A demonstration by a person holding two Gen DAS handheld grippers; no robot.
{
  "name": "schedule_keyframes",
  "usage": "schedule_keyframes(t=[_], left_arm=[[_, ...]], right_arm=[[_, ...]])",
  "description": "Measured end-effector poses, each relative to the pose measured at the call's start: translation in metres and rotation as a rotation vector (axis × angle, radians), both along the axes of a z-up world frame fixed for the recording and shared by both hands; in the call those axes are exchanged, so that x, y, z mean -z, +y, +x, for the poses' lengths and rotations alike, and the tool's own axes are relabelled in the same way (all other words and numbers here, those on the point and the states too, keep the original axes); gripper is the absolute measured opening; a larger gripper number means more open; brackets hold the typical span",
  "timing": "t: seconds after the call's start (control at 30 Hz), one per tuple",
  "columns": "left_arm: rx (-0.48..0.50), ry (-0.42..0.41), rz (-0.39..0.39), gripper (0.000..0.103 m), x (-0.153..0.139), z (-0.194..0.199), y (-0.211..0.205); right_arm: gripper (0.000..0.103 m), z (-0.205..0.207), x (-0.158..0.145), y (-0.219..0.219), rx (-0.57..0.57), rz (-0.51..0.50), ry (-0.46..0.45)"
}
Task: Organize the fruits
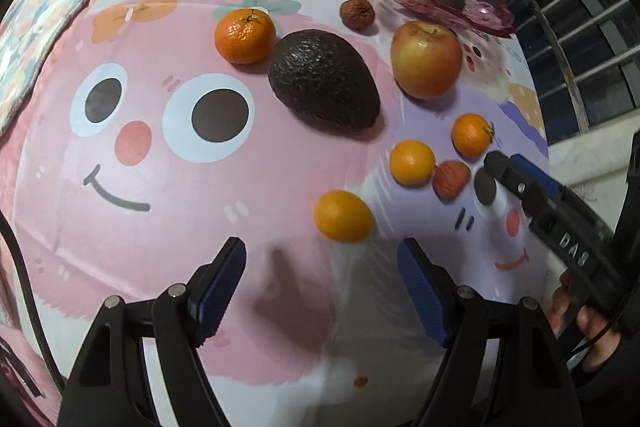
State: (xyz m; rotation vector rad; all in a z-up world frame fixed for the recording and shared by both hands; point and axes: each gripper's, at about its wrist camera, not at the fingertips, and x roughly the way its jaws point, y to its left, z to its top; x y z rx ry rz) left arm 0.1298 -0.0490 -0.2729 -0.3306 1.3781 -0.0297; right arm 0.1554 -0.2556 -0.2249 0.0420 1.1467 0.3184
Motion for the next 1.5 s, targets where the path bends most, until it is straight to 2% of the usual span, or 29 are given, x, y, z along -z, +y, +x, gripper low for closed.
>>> schedule_keyframes(t=[0.23, 0.43, 0.53, 0.63, 0.77, 0.87, 1.07, 1.27, 1.5], left_arm=[[-0.005, 0.036, 0.002, 0.072, 0.021, 0.014, -0.003], [0.002, 0.048, 0.004, 0.067, 0.027, 0.02, -0.005], [0.01, 0.05, -0.001, 0.064, 0.028, 0.026, -0.009], [0.025, 0.041, -0.011, 0.056, 0.028, 0.032, -0.013], [0.035, 0.038, -0.034, 0.041, 0.027, 0.035, -0.016], [0.048, 0.038, -0.048, 0.034, 0.028, 0.037, -0.023], [0.058, 0.04, -0.052, 0.033, 0.028, 0.039, -0.024], [0.052, 0.021, -0.052, 0.033, 0.011, 0.037, -0.01], [0.062, -0.063, -0.044, 0.033, -0.032, 0.057, 0.01]], right_arm=[[0.051, 0.007, 0.022, 0.009, -0.057, -0.066, -0.061], [0.051, 0.011, 0.027, 0.015, -0.099, -0.07, -0.101], [0.045, 0.013, 0.029, 0.02, -0.124, -0.088, -0.116], [0.041, 0.015, 0.03, 0.022, -0.136, -0.11, -0.131], [0.041, 0.016, 0.03, 0.022, -0.141, -0.102, -0.133], [0.041, 0.017, 0.031, 0.022, -0.14, -0.101, -0.127], [0.04, 0.019, 0.031, 0.019, -0.123, -0.086, -0.099], [0.04, 0.018, 0.025, 0.017, -0.1, -0.078, -0.077], [0.04, 0.022, 0.003, 0.014, -0.058, -0.069, -0.108]])
